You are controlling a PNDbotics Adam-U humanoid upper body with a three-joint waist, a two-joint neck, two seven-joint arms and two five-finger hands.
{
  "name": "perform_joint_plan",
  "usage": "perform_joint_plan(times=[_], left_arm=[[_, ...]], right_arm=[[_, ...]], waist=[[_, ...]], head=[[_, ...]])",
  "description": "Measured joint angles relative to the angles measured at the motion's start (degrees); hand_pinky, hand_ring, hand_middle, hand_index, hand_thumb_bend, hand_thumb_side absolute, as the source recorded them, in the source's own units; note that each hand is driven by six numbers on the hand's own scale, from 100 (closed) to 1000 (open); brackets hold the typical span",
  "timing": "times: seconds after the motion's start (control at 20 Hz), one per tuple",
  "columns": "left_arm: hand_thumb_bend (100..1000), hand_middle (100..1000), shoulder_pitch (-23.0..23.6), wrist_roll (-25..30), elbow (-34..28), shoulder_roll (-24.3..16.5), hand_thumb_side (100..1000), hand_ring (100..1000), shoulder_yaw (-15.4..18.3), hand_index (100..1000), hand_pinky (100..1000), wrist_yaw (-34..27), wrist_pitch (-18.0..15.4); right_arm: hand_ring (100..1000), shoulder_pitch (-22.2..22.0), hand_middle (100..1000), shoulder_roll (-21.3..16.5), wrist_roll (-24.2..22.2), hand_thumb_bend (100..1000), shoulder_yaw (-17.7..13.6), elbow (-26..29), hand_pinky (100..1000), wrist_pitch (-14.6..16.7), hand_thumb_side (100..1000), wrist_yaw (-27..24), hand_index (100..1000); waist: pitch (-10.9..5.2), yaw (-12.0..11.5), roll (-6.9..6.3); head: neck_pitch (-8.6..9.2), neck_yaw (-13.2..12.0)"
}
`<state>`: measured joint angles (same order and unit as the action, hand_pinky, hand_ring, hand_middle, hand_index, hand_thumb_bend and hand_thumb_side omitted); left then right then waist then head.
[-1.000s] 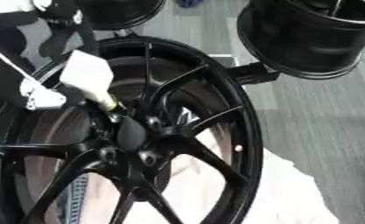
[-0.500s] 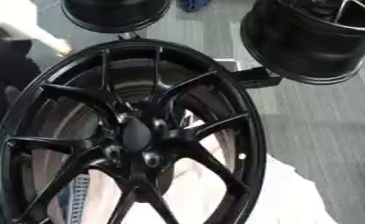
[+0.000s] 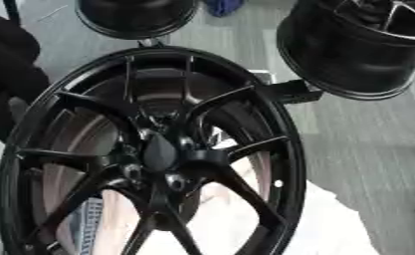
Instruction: Pull the pin out of the wheel hub.
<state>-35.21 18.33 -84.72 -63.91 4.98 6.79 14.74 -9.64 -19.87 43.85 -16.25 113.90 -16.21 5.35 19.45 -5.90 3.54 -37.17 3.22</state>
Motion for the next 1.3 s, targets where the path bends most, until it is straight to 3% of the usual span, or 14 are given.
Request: perform_joint_plan(times=[0.15,0.35,0.6,0.7,0.75,0.9,1.05,1.15,1.3], left_arm=[[365,804,-0.15,1.90,1.08,0.22,205,811,0.13,874,859,0.14,-2.81],[359,820,-0.93,2.09,0.27,0.53,100,819,0.17,880,867,0.19,-3.76],[307,715,-1.58,1.11,-2.57,1.01,120,740,0.02,804,813,-0.31,-3.42],[279,670,-1.66,-0.88,-5.77,1.32,100,702,-0.32,777,791,-1.13,-3.57],[308,659,-1.67,-2.33,-8.06,1.50,100,693,-0.64,771,785,-1.57,-3.71],[349,652,-1.53,-6.39,-17.33,1.52,100,687,-1.99,763,777,-0.50,-4.11],[336,651,-1.15,-9.72,-25.47,1.63,100,684,-4.12,760,773,1.52,-4.15],[357,645,-1.66,-12.08,-27.78,2.55,100,678,-5.82,756,770,2.09,-5.01],[280,635,-2.96,-15.82,-28.93,4.81,100,669,-7.52,751,766,1.52,-6.57]], right_arm=[[591,0.07,558,0.05,0.11,100,-0.01,0.00,547,0.09,470,0.00,631],[591,0.34,558,0.17,0.24,100,-0.02,0.00,546,0.19,470,0.00,631],[591,0.52,558,0.30,0.45,100,-0.06,0.00,546,0.23,470,0.00,631],[591,0.52,558,0.37,0.53,100,-0.17,0.00,546,0.22,470,0.00,631],[591,0.52,559,0.37,0.59,100,-0.20,0.00,547,0.24,470,0.01,631],[592,0.53,559,0.37,0.66,100,-0.31,0.00,549,0.30,470,0.06,632],[592,0.55,559,0.34,0.71,100,-0.32,0.00,549,0.36,470,0.15,632],[592,0.57,559,0.28,0.68,100,-0.31,0.00,549,0.42,494,0.32,632],[592,0.57,559,-0.09,0.59,100,-0.29,0.00,550,0.52,470,0.56,632]], waist=[[0.00,-0.01,-0.08],[0.00,-0.03,-0.60],[0.00,0.02,-0.70],[0.00,0.20,-0.70],[0.01,0.25,-0.72],[0.07,0.60,-0.70],[0.23,0.90,-0.63],[0.32,0.99,-0.53],[0.33,1.22,-0.14]], head=[[0.00,-0.04],[-0.02,-0.05],[-0.02,-0.34],[-0.02,-0.40],[-0.03,-0.46],[-0.14,-0.49],[-0.40,-0.57],[-0.54,-0.70],[-0.55,-0.81]])
